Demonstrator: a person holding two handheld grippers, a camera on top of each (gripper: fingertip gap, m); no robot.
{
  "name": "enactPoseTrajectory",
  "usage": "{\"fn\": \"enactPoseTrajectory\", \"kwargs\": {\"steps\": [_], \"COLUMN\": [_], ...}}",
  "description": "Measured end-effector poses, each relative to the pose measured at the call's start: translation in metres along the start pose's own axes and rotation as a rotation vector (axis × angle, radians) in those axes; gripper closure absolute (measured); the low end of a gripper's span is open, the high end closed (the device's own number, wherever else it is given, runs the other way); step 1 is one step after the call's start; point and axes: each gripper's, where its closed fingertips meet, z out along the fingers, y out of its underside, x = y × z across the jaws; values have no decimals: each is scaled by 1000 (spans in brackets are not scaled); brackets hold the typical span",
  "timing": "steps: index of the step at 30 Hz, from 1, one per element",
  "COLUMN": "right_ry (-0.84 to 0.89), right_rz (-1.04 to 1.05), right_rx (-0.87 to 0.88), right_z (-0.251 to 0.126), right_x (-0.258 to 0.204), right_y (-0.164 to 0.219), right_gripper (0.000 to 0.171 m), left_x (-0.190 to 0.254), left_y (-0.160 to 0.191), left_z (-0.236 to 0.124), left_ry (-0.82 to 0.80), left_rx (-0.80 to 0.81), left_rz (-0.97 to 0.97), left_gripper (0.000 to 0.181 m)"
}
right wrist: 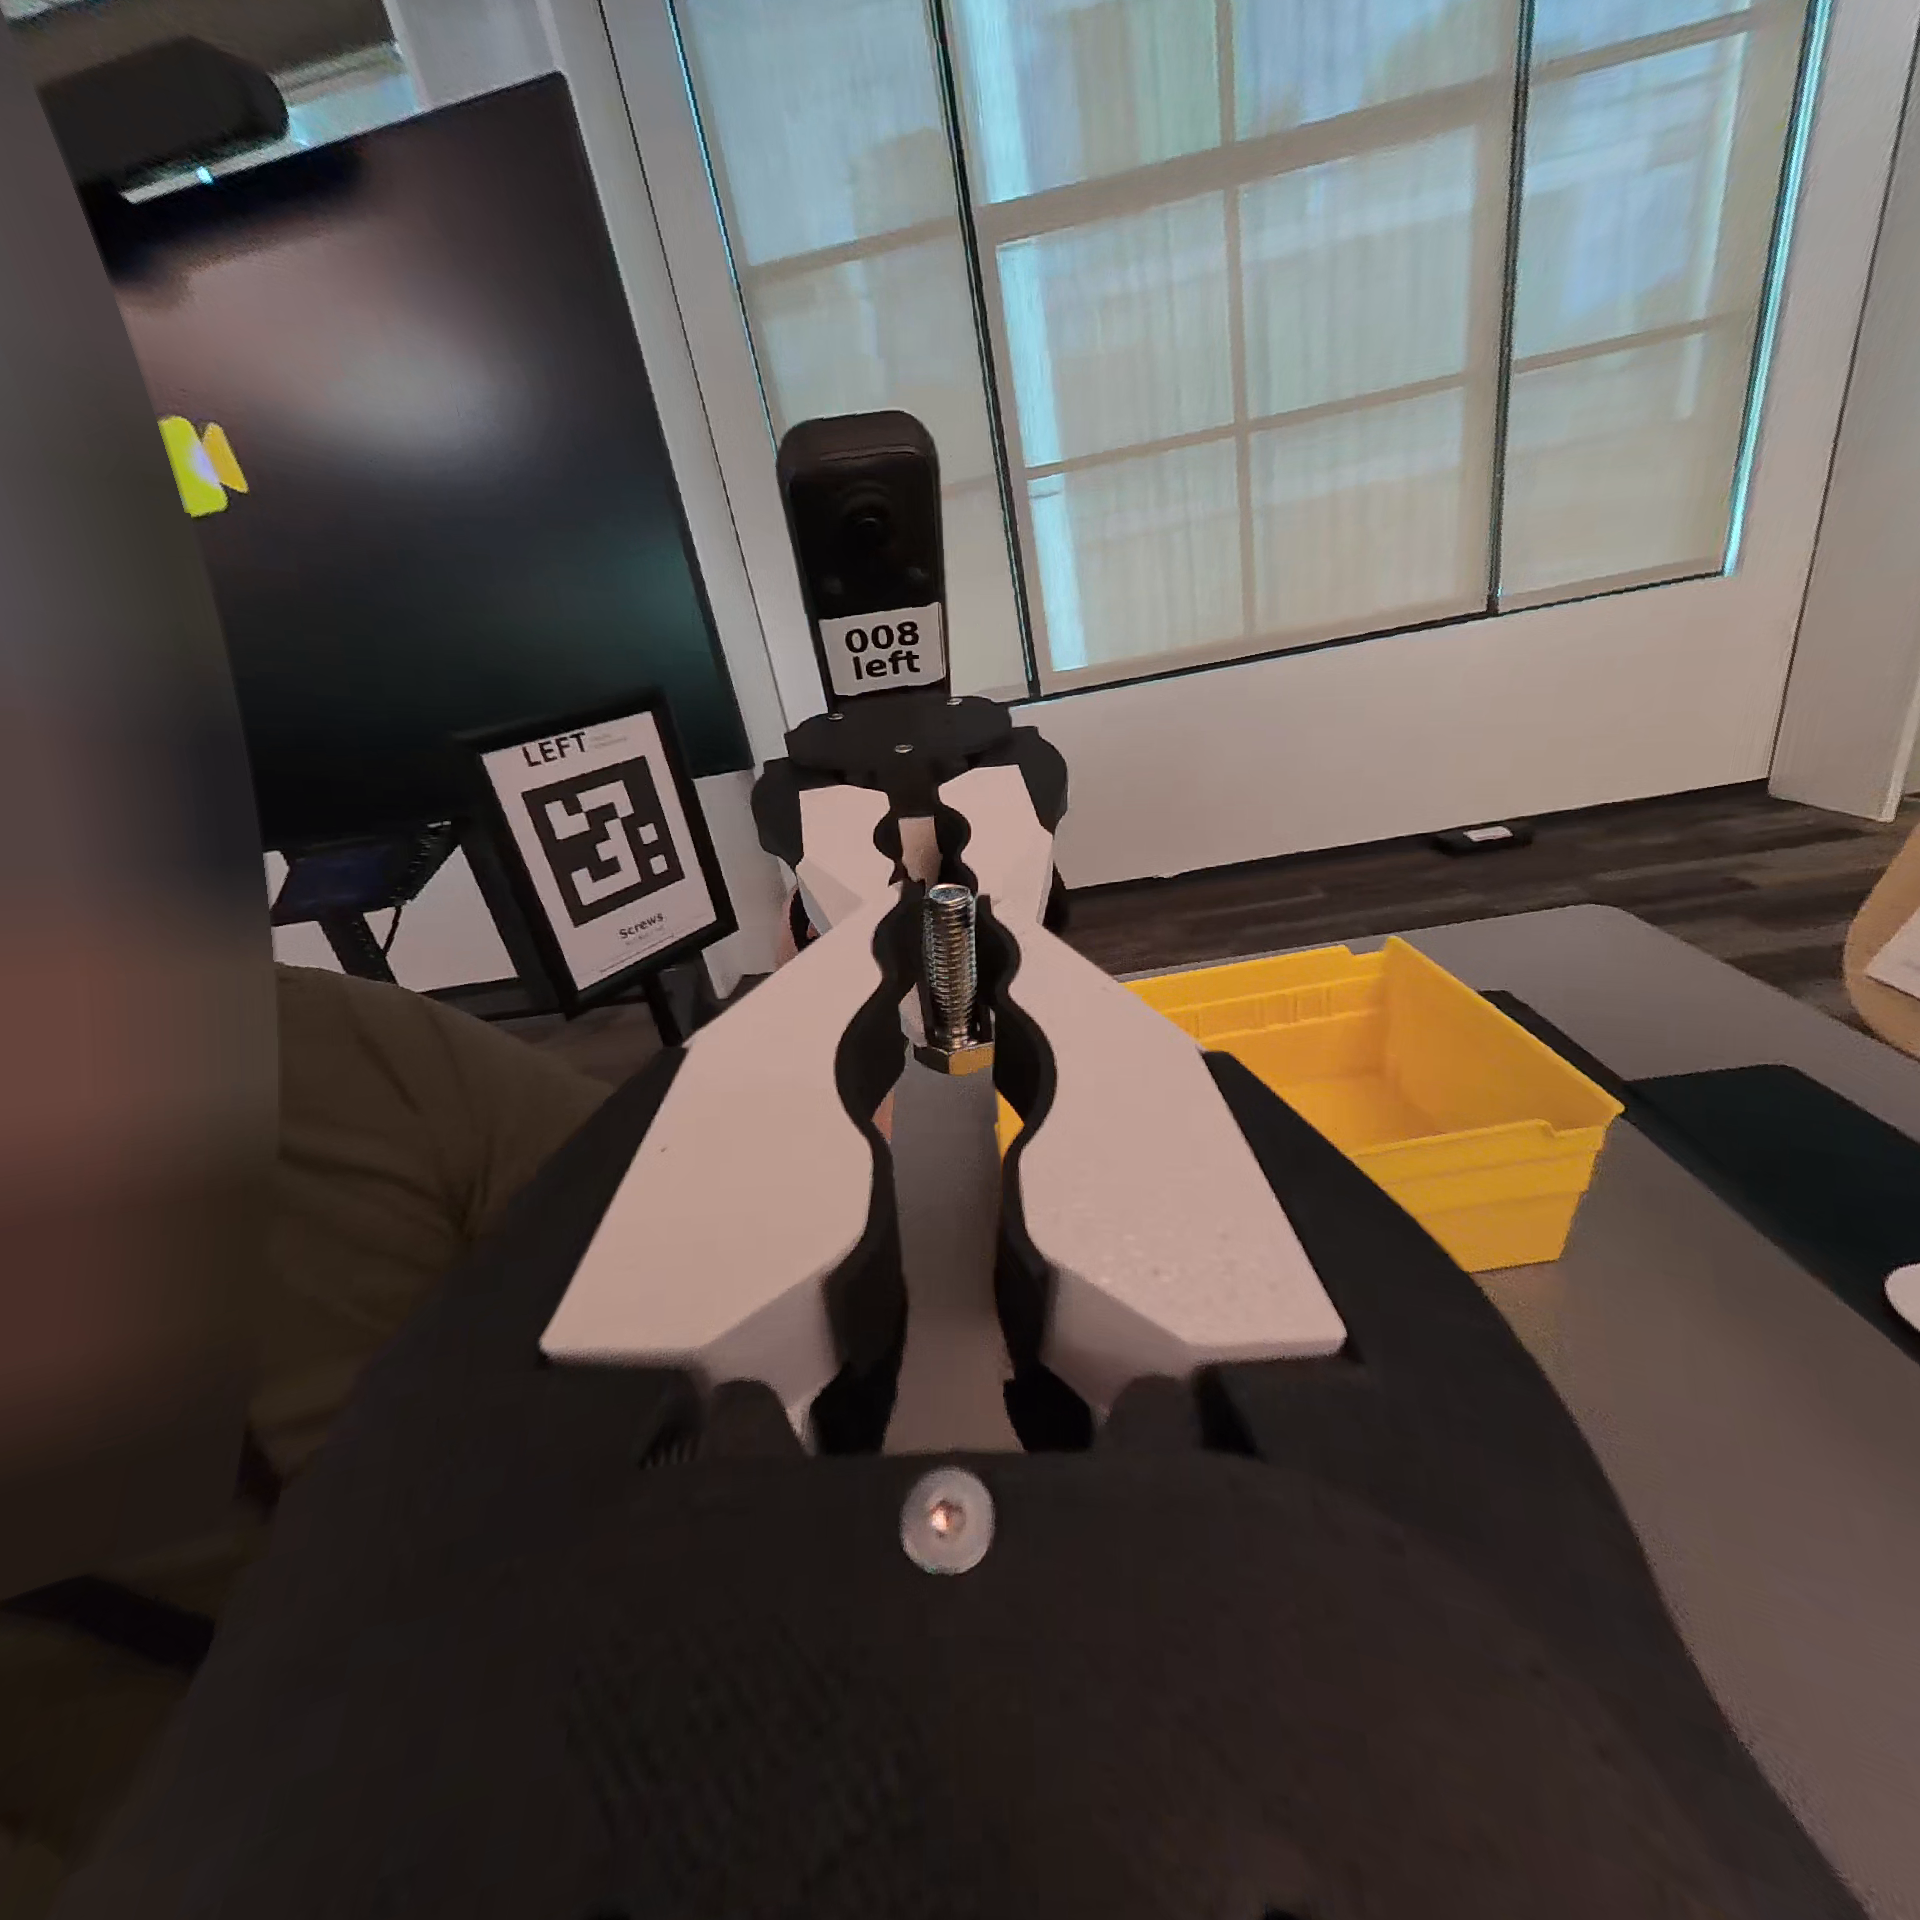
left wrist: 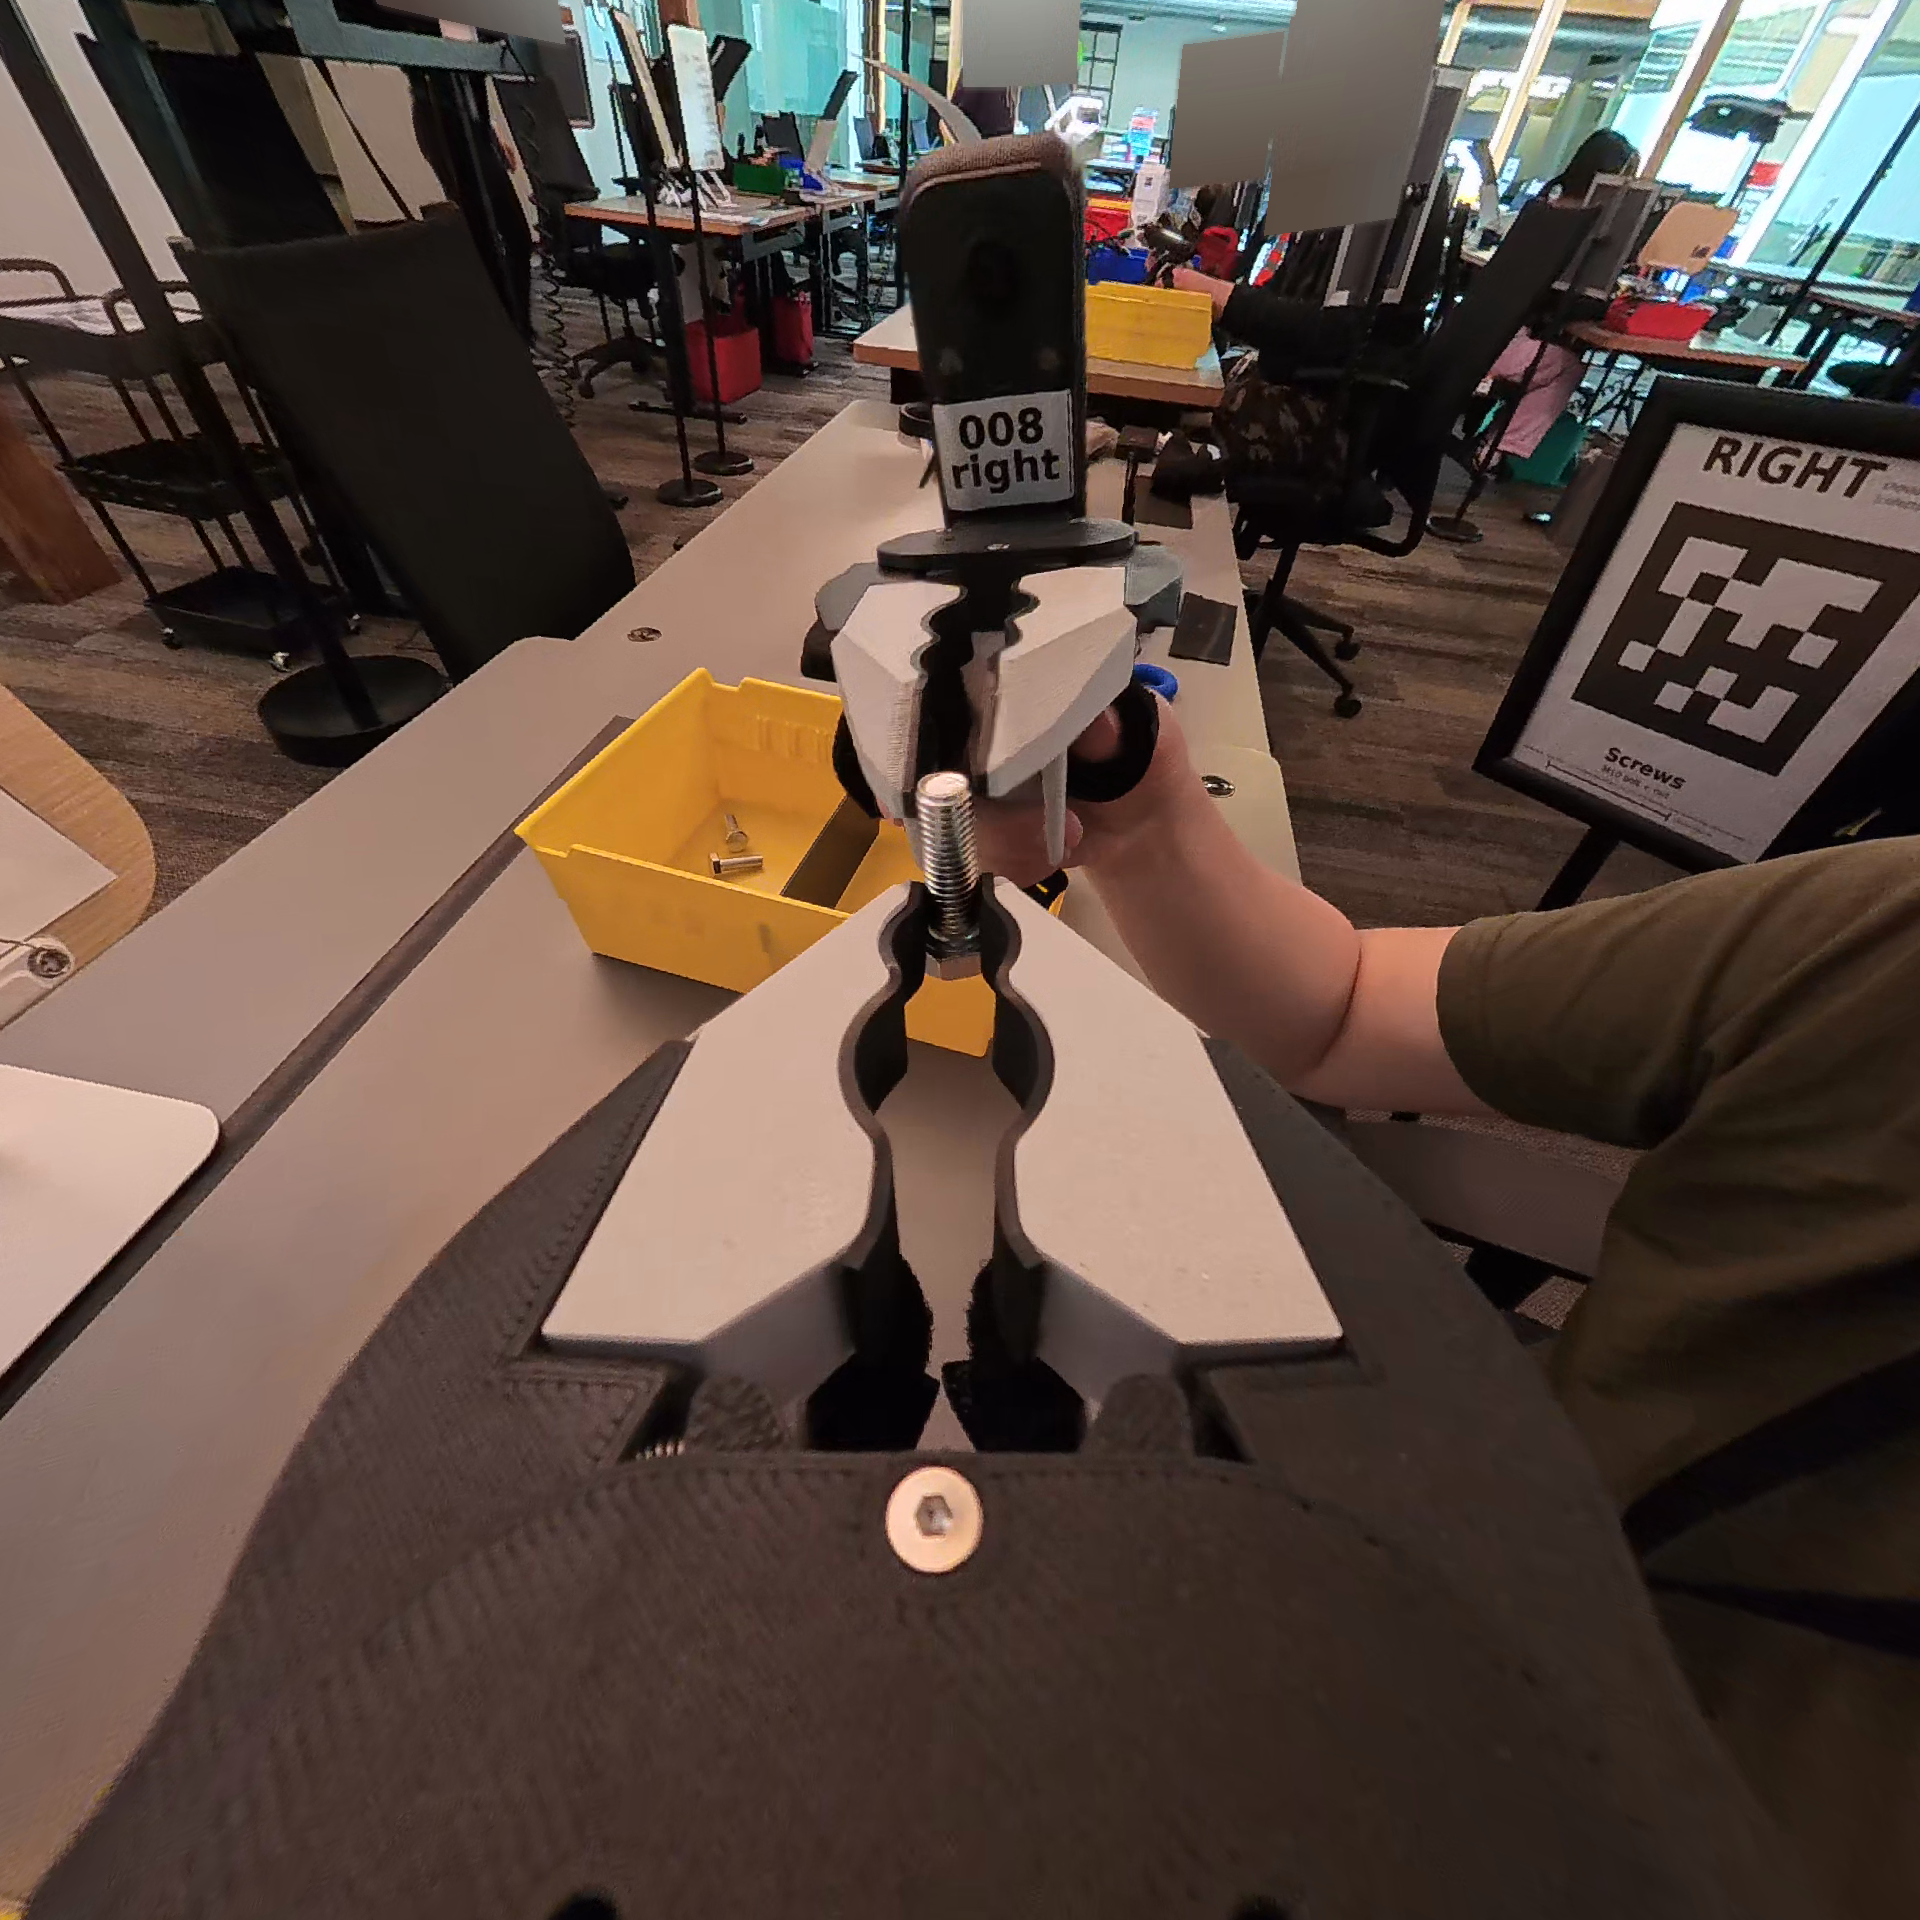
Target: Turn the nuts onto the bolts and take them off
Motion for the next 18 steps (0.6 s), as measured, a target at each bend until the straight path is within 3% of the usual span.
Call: {"fn": "enactPoseTrajectory", "kwargs": {"steps": [3,8,12,15,18], "right_ry": [-2,18,158,592,1215], "right_rz": [-3,-21,-86,-213,-271], "right_rx": [-46,-63,-100,-290,-684], "right_z": [0,1,-25,-94,-225], "right_x": [0,2,17,74,147], "right_y": [6,9,-2,0,27], "right_gripper": [154,164,163,164,163], "left_x": [0,-1,-4,-15,-32], "left_y": [-1,1,-5,-1,10], "left_z": [1,2,-5,-16,-26], "left_ry": [4,5,-21,-109,-241], "left_rx": [5,-1,23,-8,-89], "left_rz": [-1,5,-21,-13,4], "left_gripper": [174,173,142,144,144]}}
